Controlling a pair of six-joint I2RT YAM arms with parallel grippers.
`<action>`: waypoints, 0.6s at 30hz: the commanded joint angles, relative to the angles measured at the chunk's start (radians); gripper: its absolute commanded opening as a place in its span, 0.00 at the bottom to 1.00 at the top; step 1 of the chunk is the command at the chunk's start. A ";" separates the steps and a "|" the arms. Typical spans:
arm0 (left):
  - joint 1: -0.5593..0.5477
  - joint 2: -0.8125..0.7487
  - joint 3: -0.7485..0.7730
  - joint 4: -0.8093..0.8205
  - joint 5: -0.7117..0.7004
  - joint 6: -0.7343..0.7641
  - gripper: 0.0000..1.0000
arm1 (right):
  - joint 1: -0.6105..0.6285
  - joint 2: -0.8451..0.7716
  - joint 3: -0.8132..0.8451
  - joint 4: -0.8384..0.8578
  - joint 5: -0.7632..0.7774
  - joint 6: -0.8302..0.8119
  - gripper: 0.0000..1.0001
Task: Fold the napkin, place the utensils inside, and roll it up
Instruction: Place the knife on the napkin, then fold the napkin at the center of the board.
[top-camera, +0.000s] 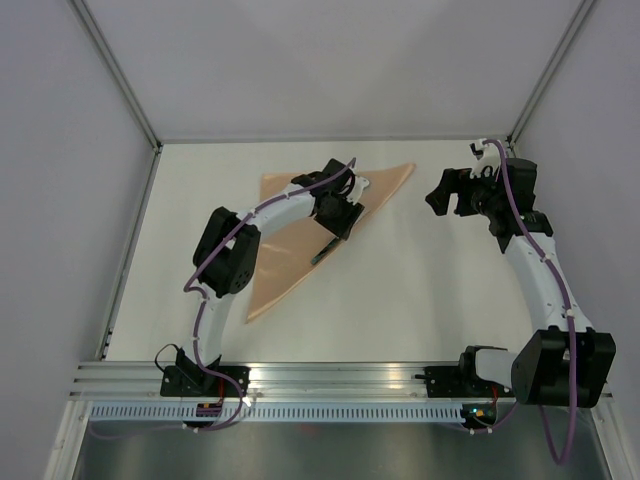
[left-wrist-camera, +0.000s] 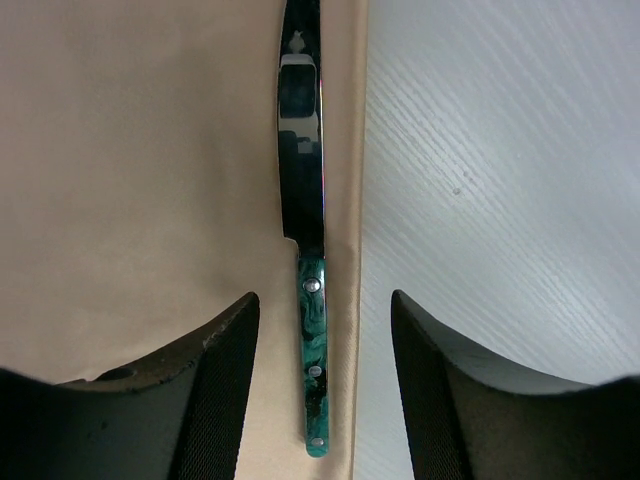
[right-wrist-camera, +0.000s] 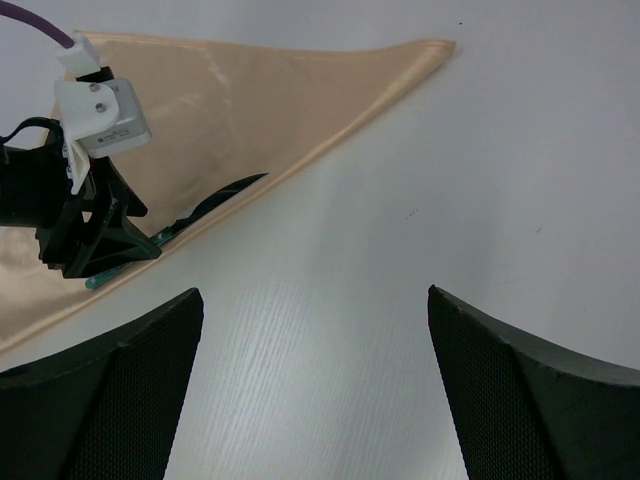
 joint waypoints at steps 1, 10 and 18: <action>-0.002 -0.084 0.058 -0.002 0.002 -0.043 0.61 | 0.001 0.028 0.018 0.017 0.008 0.027 0.98; -0.002 -0.232 0.034 0.010 -0.085 -0.150 0.63 | 0.007 0.408 0.212 0.114 -0.001 0.222 0.94; -0.002 -0.394 -0.086 0.063 -0.134 -0.230 0.64 | 0.007 0.826 0.476 0.195 -0.003 0.428 0.88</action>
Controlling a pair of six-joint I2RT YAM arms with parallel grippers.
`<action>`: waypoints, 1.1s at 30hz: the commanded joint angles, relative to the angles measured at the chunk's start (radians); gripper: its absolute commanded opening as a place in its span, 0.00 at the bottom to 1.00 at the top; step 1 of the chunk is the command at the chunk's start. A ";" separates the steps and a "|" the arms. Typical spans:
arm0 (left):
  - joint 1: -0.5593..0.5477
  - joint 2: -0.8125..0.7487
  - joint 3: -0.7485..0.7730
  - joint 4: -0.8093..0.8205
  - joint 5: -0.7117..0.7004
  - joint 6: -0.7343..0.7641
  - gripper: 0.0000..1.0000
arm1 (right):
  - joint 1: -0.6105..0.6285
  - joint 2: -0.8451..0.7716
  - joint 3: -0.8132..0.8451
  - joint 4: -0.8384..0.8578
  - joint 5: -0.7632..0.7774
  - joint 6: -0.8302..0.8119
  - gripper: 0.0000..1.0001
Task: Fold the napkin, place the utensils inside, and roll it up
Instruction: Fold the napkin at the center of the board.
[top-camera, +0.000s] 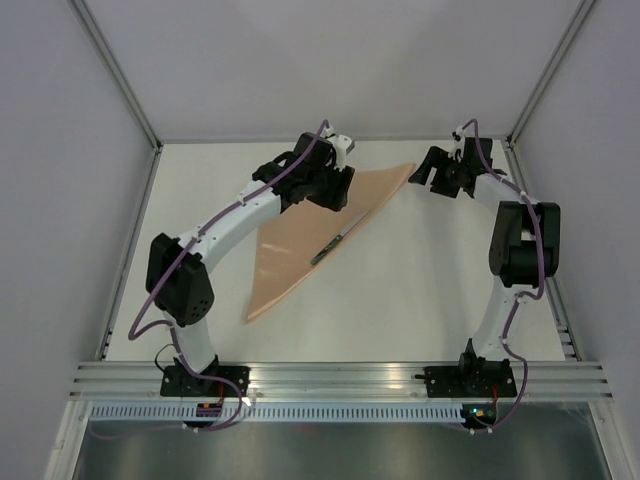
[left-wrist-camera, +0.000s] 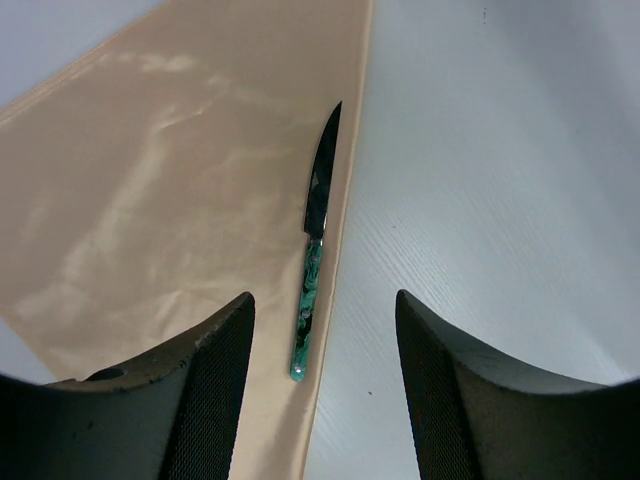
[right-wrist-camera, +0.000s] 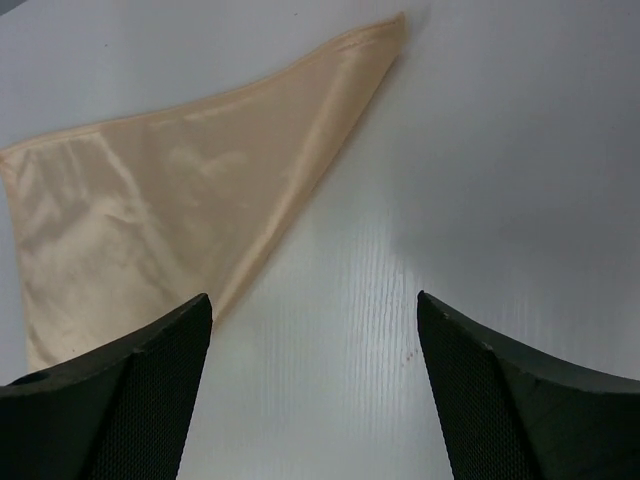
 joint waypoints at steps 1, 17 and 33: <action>-0.003 -0.073 -0.068 0.036 -0.041 -0.087 0.64 | 0.004 0.100 0.111 0.067 -0.003 0.151 0.88; -0.003 -0.192 -0.160 0.073 -0.097 -0.090 0.64 | 0.005 0.390 0.327 0.170 0.063 0.287 0.78; -0.003 -0.189 -0.162 0.078 -0.109 -0.087 0.64 | 0.034 0.464 0.329 0.250 0.050 0.323 0.58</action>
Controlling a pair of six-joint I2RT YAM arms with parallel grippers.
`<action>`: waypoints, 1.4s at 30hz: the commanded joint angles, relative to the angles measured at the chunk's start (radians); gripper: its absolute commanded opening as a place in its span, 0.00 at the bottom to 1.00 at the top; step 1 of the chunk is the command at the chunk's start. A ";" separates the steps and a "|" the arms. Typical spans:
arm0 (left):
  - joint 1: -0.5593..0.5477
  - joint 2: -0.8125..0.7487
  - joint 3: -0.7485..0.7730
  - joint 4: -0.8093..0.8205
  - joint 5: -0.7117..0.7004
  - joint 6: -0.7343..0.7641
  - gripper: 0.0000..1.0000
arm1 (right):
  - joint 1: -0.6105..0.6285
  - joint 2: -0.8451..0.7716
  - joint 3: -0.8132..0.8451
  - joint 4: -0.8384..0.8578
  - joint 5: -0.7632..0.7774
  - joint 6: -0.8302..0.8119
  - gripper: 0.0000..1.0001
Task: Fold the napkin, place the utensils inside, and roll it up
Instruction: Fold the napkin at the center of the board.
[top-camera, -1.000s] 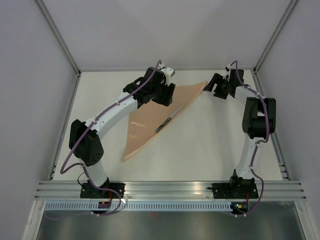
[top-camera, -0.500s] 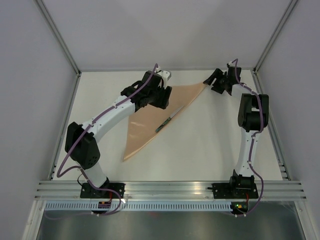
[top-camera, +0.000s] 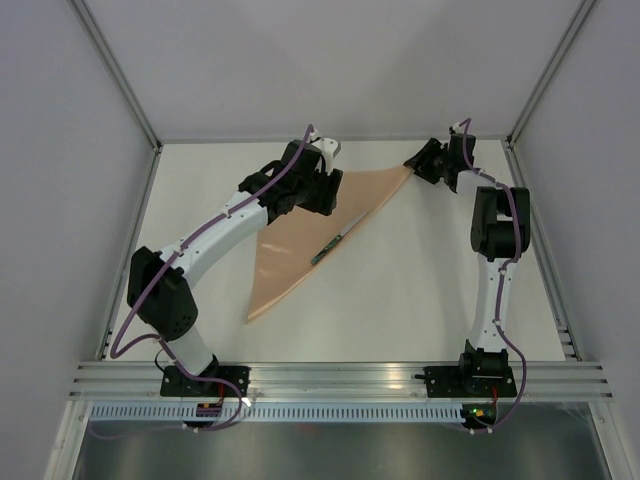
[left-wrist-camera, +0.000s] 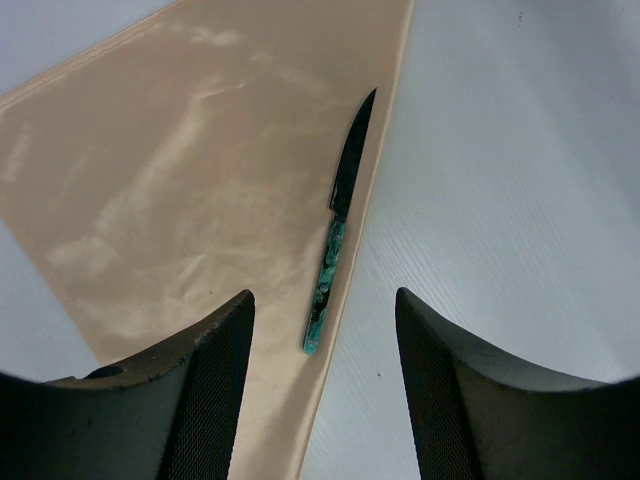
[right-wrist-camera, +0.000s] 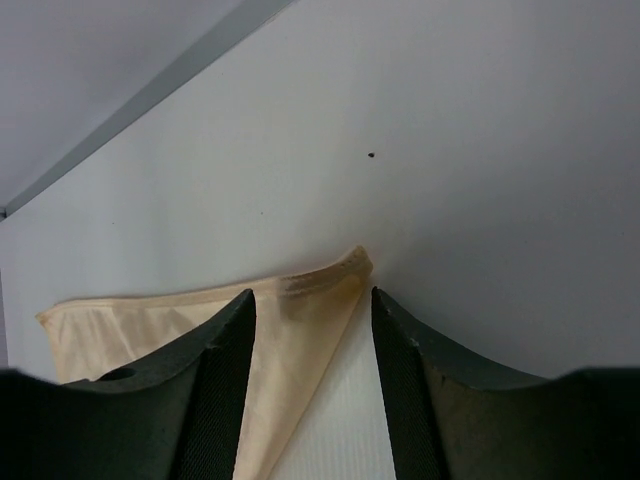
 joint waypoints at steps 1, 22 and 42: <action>-0.003 -0.032 -0.007 0.025 -0.013 -0.030 0.64 | 0.008 0.047 0.008 -0.002 -0.007 0.039 0.56; -0.003 -0.013 -0.001 0.045 -0.013 -0.042 0.64 | 0.030 -0.048 -0.032 0.099 -0.035 -0.020 0.10; 0.005 -0.217 -0.018 0.056 -0.174 -0.197 0.66 | 0.142 -0.357 -0.216 0.180 -0.066 -0.184 0.07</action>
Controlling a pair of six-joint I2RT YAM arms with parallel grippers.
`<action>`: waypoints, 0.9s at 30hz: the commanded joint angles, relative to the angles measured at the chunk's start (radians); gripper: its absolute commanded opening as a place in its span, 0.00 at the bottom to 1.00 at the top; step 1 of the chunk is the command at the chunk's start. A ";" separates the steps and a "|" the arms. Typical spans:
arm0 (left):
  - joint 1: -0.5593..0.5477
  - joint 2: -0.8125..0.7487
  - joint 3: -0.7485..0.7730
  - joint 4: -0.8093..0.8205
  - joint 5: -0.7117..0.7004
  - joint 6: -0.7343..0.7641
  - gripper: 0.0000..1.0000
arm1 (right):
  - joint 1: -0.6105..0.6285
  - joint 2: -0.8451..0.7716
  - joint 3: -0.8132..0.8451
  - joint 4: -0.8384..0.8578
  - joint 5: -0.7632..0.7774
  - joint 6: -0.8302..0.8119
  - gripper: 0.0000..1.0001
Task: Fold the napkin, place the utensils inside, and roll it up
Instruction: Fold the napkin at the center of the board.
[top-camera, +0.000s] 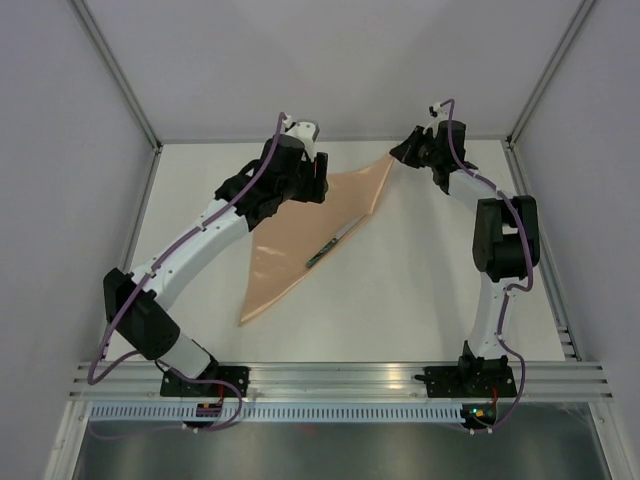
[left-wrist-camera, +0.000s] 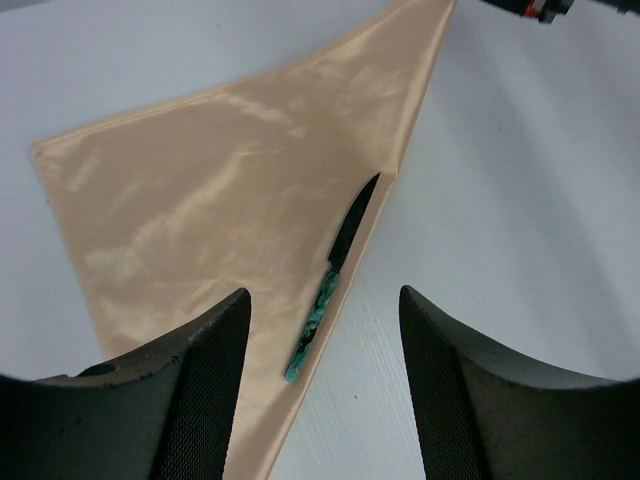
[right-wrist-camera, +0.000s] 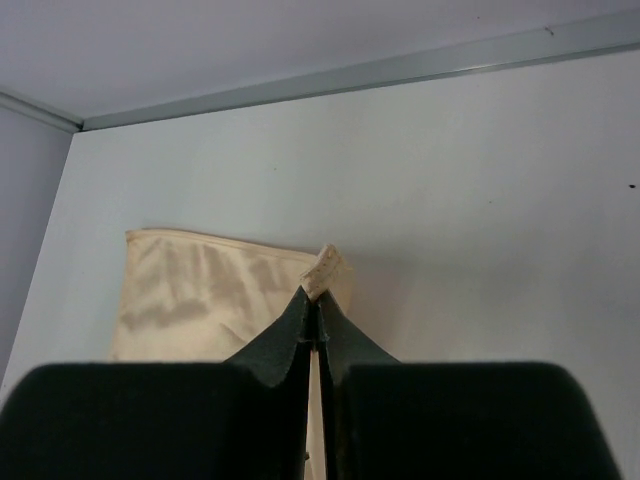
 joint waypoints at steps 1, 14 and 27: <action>0.006 -0.121 -0.011 0.025 -0.074 -0.100 0.66 | 0.043 -0.098 -0.051 0.063 -0.041 -0.081 0.07; 0.007 -0.340 -0.086 0.016 -0.063 -0.179 0.68 | 0.307 -0.270 -0.241 -0.021 -0.028 -0.394 0.07; 0.007 -0.399 -0.109 -0.022 -0.051 -0.186 0.68 | 0.543 -0.264 -0.323 -0.098 0.058 -0.552 0.07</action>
